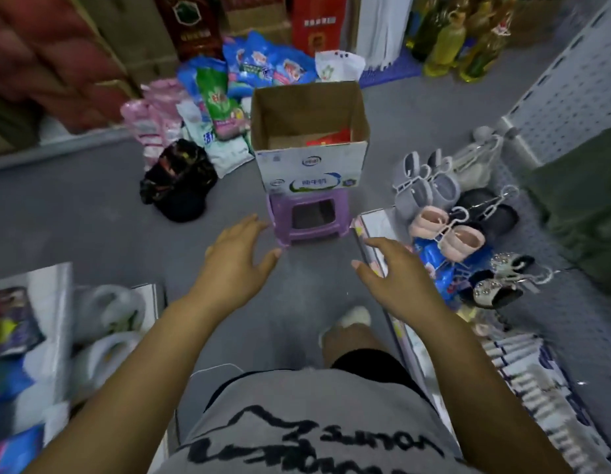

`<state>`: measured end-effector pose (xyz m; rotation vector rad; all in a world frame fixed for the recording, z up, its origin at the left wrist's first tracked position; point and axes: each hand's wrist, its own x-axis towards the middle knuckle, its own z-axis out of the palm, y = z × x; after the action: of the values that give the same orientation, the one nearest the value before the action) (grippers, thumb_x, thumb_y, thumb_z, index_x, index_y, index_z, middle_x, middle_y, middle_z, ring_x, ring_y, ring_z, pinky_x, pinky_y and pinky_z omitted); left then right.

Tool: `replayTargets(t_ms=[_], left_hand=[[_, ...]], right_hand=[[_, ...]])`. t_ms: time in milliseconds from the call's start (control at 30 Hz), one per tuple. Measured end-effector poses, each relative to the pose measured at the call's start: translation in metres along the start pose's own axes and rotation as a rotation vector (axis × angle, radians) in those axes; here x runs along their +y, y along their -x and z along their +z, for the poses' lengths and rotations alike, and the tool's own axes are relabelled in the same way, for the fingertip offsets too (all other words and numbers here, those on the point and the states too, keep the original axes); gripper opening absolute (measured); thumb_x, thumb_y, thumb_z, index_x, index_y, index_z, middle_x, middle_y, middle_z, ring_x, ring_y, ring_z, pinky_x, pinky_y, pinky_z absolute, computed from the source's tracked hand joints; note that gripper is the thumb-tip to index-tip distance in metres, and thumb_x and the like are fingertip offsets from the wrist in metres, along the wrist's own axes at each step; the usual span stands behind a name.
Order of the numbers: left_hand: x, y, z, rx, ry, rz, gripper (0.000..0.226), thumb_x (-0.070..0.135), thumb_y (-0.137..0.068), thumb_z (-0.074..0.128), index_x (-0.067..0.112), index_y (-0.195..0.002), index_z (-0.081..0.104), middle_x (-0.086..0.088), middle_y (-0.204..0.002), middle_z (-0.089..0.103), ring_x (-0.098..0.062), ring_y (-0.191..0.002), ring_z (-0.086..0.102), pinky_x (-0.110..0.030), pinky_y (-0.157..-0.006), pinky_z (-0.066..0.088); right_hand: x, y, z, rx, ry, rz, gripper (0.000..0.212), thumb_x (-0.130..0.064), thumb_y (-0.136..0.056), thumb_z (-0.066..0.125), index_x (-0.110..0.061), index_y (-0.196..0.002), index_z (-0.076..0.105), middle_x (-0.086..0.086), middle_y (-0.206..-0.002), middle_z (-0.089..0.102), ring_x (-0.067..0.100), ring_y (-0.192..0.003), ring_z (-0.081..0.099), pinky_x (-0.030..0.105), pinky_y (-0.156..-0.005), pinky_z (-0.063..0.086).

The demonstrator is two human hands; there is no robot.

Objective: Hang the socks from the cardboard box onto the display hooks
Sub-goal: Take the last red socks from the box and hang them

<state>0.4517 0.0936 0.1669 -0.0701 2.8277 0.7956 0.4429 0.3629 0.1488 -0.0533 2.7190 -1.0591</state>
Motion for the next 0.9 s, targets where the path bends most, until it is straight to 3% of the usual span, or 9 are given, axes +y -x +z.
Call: replayTargets(t_ms=[267,467,533,667,800,867,900], left_hand=[[-0.04,-0.13,0.005,0.009,0.078,-0.181,0.063,0.045,-0.098,0.06,0.017,-0.152,0.042,-0.004,-0.165,0.03,-0.026,-0.15,0.03,-0.053,-0.119,0.031],[-0.053,-0.263,0.004,-0.048,0.171,-0.401,0.067,0.043,-0.099,0.058,0.009,-0.152,0.037,-0.013,-0.157,0.039,-0.032,-0.143,0.039,-0.045,-0.116,0.035],[-0.06,-0.308,0.006,-0.069,0.222,-0.468,0.072,0.045,-0.1,0.057,0.007,-0.154,0.031,-0.015,-0.159,0.035,-0.033,-0.144,0.037,-0.046,-0.118,0.033],[-0.08,-0.39,0.02,0.022,0.332,-0.626,0.075,0.046,-0.102,0.053,0.003,-0.157,0.024,-0.018,-0.162,0.029,-0.035,-0.147,0.033,-0.046,-0.121,0.029],[-0.108,-0.447,0.051,0.118,0.405,-0.778,0.074,0.051,-0.102,0.048,0.004,-0.156,0.028,-0.019,-0.158,0.037,-0.036,-0.145,0.037,-0.049,-0.118,0.032],[-0.12,-0.468,0.069,0.153,0.412,-0.806,0.066,0.053,-0.103,0.044,0.005,-0.149,0.04,-0.018,-0.148,0.05,-0.035,-0.135,0.048,-0.045,-0.109,0.042],[-0.125,-0.477,0.077,0.177,0.411,-0.808,0.058,0.052,-0.104,0.042,0.005,-0.139,0.049,-0.018,-0.134,0.06,-0.035,-0.123,0.056,-0.041,-0.096,0.047]], right_hand=[[0.013,-0.167,0.009,-0.104,0.069,-0.036,0.039,-0.023,-0.093,0.07,-0.006,-0.127,0.063,0.011,-0.129,0.065,0.028,-0.122,0.058,0.011,-0.09,0.029],[0.014,-0.327,0.006,-0.229,0.107,-0.059,0.032,-0.024,-0.094,0.068,-0.006,-0.121,0.068,0.011,-0.12,0.069,0.029,-0.111,0.064,0.025,-0.091,0.042],[0.011,-0.379,0.004,-0.244,0.1,-0.041,0.03,-0.023,-0.094,0.069,-0.007,-0.119,0.069,0.01,-0.118,0.07,0.027,-0.108,0.065,0.022,-0.087,0.041],[0.013,-0.479,0.018,-0.327,0.107,0.04,0.029,-0.025,-0.096,0.065,-0.012,-0.121,0.068,0.005,-0.122,0.068,0.024,-0.11,0.062,0.023,-0.091,0.042],[0.042,-0.564,0.06,-0.464,0.156,0.096,0.029,-0.023,-0.096,0.064,-0.01,-0.122,0.066,0.001,-0.112,0.066,0.021,-0.107,0.061,0.023,-0.088,0.045],[0.063,-0.601,0.087,-0.509,0.23,0.122,0.034,-0.025,-0.095,0.066,-0.01,-0.125,0.064,0.007,-0.116,0.066,0.028,-0.111,0.062,0.031,-0.092,0.047],[0.074,-0.618,0.102,-0.539,0.287,0.118,0.038,-0.026,-0.095,0.067,-0.009,-0.128,0.062,0.012,-0.122,0.065,0.032,-0.115,0.06,0.034,-0.096,0.045]])
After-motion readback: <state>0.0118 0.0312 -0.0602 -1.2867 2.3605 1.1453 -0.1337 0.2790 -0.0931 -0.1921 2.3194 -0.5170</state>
